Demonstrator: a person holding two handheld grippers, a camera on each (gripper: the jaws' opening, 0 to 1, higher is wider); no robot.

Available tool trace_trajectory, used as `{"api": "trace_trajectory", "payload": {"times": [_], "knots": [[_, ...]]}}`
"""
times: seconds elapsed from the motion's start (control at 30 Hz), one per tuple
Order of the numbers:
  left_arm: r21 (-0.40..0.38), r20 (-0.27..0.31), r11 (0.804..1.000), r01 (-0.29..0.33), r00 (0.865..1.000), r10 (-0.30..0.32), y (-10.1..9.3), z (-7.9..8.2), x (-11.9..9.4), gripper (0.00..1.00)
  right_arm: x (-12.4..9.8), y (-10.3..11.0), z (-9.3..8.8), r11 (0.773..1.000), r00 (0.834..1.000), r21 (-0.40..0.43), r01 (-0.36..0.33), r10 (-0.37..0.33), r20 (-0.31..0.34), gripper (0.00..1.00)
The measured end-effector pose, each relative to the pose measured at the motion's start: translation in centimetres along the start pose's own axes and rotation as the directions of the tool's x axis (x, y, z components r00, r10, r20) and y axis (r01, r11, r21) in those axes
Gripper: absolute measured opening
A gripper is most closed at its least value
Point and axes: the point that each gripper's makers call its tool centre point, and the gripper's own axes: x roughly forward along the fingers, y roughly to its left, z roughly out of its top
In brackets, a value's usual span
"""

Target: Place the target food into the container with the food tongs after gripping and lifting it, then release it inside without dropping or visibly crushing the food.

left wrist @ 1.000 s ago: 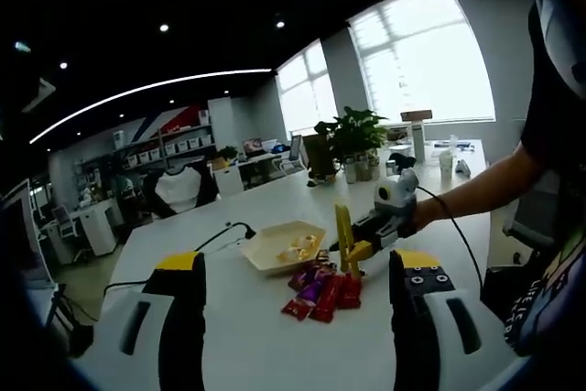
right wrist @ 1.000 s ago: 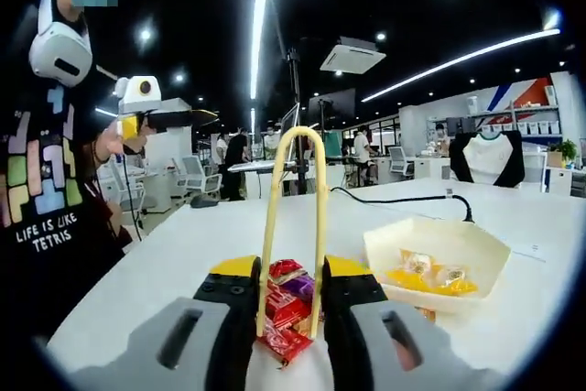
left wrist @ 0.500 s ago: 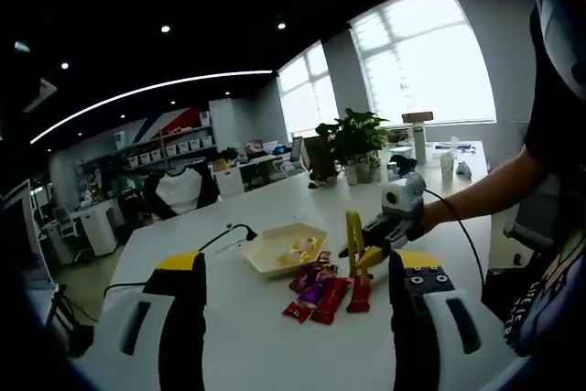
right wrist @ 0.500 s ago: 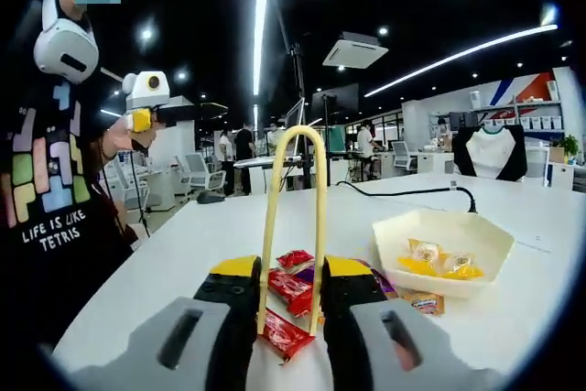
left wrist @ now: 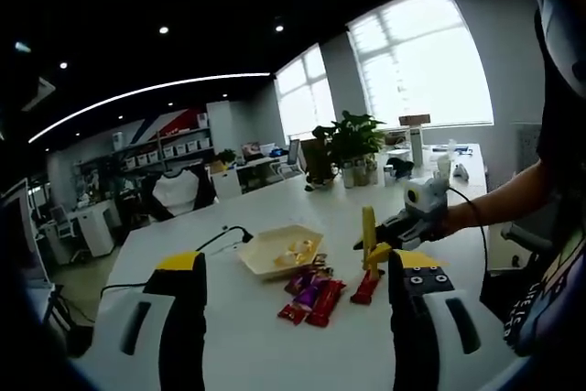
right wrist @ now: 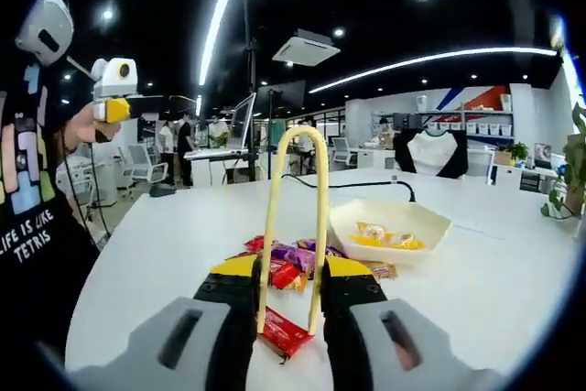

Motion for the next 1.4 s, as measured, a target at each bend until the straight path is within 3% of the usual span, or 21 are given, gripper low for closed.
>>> {"api": "trace_trajectory", "payload": {"times": [0.03, 0.1, 0.23, 0.33, 0.43, 0.5, 0.53, 0.63, 0.67, 0.73, 0.77, 0.8, 0.9, 0.93, 0.97, 1.03, 1.2, 1.27, 1.4], "knots": [[-0.002, 0.0, 1.0, -0.001, 1.0, 0.001, 0.0, 0.0, 0.0, 0.86, -0.1, -0.2, 0.0, 0.998, 0.998, -0.006, 0.068, -0.068, 0.011, 0.22], [-0.006, 0.002, 1.0, -0.002, 1.0, 0.002, 0.1, 0.0, -0.1, 0.86, -0.3, -0.2, 0.0, 0.992, 0.991, 0.01, 0.128, -0.129, 0.025, 0.22], [-0.003, 0.002, 1.0, -0.004, 1.0, 0.004, 0.1, 0.0, -0.3, 0.86, -0.9, -1.4, -0.3, 0.946, 0.949, 0.08, 0.313, -0.314, 0.002, 0.21], [-0.015, 0.002, 1.0, -0.012, 1.0, 0.012, 0.4, -0.1, -0.4, 0.85, -1.0, -1.1, -0.2, 0.931, 0.932, 0.039, 0.362, -0.363, -0.001, 0.21], [-0.014, 0.008, 1.0, -0.017, 1.0, 0.017, 0.7, 0.1, -0.6, 0.85, -1.1, -1.1, -0.3, 0.895, 0.896, 0.044, 0.443, -0.443, -0.009, 0.21], [-0.008, 0.014, 1.0, -0.021, 1.0, 0.022, 0.8, 0.2, -0.6, 0.85, -0.9, -0.9, -0.2, 0.896, 0.897, 0.046, 0.442, -0.443, -0.004, 0.21], [-0.006, 0.013, 1.0, -0.02, 1.0, 0.02, 0.8, 0.2, -0.7, 0.85, -1.0, -1.2, -0.2, 0.885, 0.886, 0.044, 0.464, -0.464, -0.007, 0.21], [-0.009, 0.013, 1.0, -0.018, 1.0, 0.018, 0.8, 0.1, -0.7, 0.85, -1.1, -1.1, -0.2, 0.885, 0.886, 0.048, 0.464, -0.464, 0.008, 0.21], [-0.012, 0.012, 1.0, -0.017, 1.0, 0.017, 0.6, 0.1, -0.8, 0.85, -0.7, -0.5, 0.2, 0.914, 0.914, 0.087, 0.396, -0.401, 0.053, 0.22], [-0.013, 0.012, 1.0, -0.016, 1.0, 0.016, 0.5, 0.0, -0.9, 0.85, -0.9, -0.5, 0.8, 0.92, 0.918, 0.111, 0.375, -0.386, 0.093, 0.22], [-0.013, 0.01, 1.0, -0.016, 1.0, 0.016, 0.5, -0.1, -1.0, 0.85, -0.8, 0.3, 1.8, 0.947, 0.937, 0.088, 0.309, -0.319, 0.141, 0.23], [-0.014, 0.009, 1.0, -0.018, 1.0, 0.018, 0.6, -0.1, -1.0, 0.85, -0.9, 0.6, 2.6, 0.958, 0.943, 0.049, 0.283, -0.288, 0.166, 0.23], [-0.022, 0.01, 1.0, -0.015, 1.0, 0.016, 0.6, -0.2, -1.1, 0.85, -0.7, 1.1, 3.4, 0.979, 0.964, -0.007, 0.206, -0.202, 0.176, 0.23], [-0.022, 0.008, 1.0, -0.015, 1.0, 0.015, 0.6, -0.3, -1.1, 0.85, -0.6, 1.3, 3.8, 0.988, 0.974, -0.039, 0.147, -0.137, 0.182, 0.24], [-0.022, 0.007, 1.0, -0.014, 1.0, 0.015, 0.6, -0.4, -1.1, 0.85, -0.5, 1.4, 3.9, 0.99, 0.976, -0.046, 0.134, -0.124, 0.181, 0.24], [-0.022, 0.007, 1.0, -0.014, 1.0, 0.014, 0.5, -0.4, -1.1, 0.85, -0.3, 1.8, 3.6, 0.998, 0.987, -0.046, 0.037, -0.029, 0.158, 0.24], [-0.021, 0.001, 1.0, -0.018, 1.0, 0.018, 0.7, -0.6, -1.1, 0.84, -0.2, 1.8, 2.8, 0.989, 0.991, -0.126, -0.079, 0.092, 0.099, 0.24], [-0.021, 0.002, 1.0, -0.021, 1.0, 0.021, 0.8, -0.5, -1.2, 0.84, -0.3, 2.2, 3.0, 0.983, 0.982, -0.133, -0.129, 0.145, 0.118, 0.23], [-0.018, -0.002, 1.0, -0.018, 1.0, 0.018, 0.6, -0.5, -1.0, 0.84, 0.1, 1.9, 2.4, 0.981, 0.977, -0.096, -0.17, 0.181, 0.114, 0.23]]}}
